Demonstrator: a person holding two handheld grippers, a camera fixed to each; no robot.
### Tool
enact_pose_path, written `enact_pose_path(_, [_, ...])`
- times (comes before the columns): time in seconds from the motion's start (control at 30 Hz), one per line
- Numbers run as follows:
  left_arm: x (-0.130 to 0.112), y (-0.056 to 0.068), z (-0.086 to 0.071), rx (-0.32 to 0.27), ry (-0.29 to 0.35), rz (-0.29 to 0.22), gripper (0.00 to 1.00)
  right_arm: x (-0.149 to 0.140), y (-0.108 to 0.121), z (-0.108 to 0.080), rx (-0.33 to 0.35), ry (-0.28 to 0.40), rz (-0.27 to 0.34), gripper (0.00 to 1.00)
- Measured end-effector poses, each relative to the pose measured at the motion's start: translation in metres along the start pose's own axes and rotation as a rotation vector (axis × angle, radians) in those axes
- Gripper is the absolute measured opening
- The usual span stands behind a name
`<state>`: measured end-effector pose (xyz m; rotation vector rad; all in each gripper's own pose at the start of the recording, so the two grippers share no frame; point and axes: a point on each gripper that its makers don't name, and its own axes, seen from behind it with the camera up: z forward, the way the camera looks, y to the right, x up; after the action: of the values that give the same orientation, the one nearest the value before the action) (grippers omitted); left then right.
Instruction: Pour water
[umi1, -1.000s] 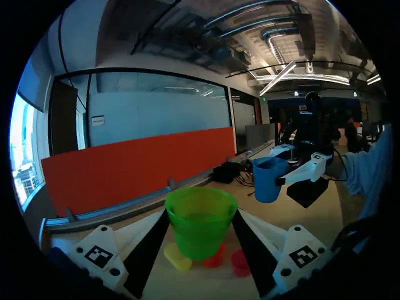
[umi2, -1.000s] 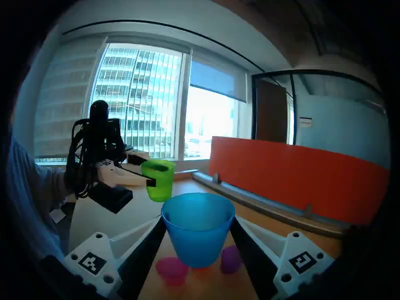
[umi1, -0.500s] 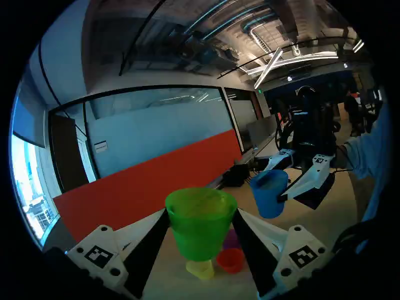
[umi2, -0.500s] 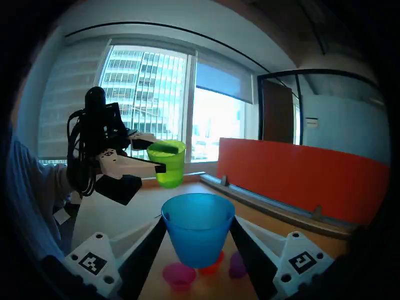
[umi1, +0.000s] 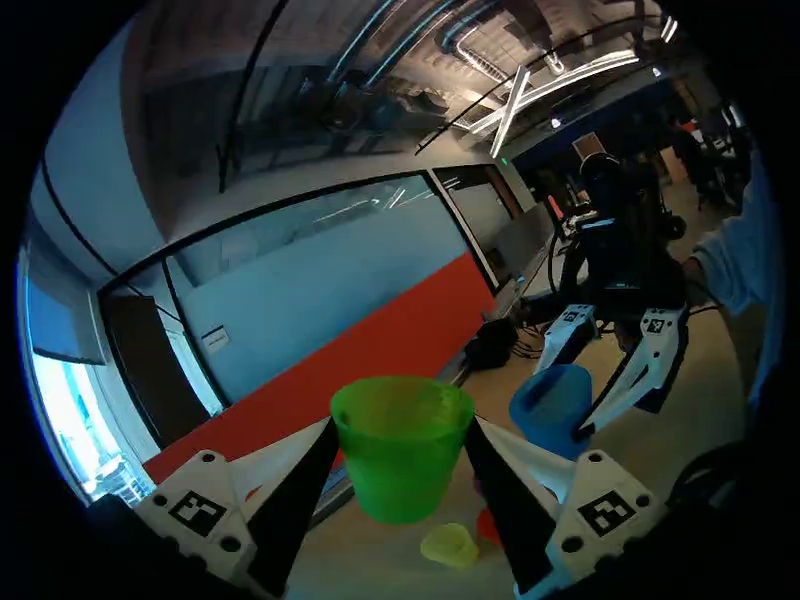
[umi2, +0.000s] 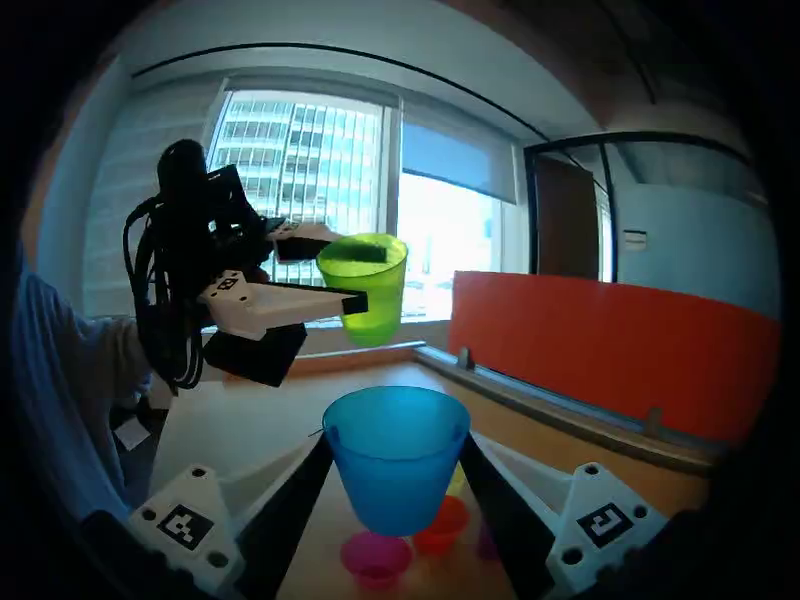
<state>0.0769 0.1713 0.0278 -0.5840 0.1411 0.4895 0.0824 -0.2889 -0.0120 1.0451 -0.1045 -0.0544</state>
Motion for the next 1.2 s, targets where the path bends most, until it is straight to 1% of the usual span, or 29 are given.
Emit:
enact_pose_path(0.37, [0.030, -0.004, 0.002, 0.030, 0.016, 0.174, 0.86, -0.009, -0.015, 0.012, 0.039, -0.015, 0.009, 0.90])
enact_pose_path(0.67, [0.045, -0.003, 0.004, 0.049, 0.023, 0.296, 0.86, -0.014, -0.022, 0.022, 0.061, -0.021, 0.014, 0.91])
enact_pose_path(0.87, [0.050, -0.004, 0.006, 0.061, 0.029, 0.365, 0.86, -0.014, -0.022, 0.025, 0.069, -0.021, 0.015, 0.90])
enact_pose_path(1.2, [0.056, -0.004, 0.012, 0.073, 0.033, 0.453, 0.86, -0.012, -0.018, 0.027, 0.074, -0.017, 0.013, 0.90])
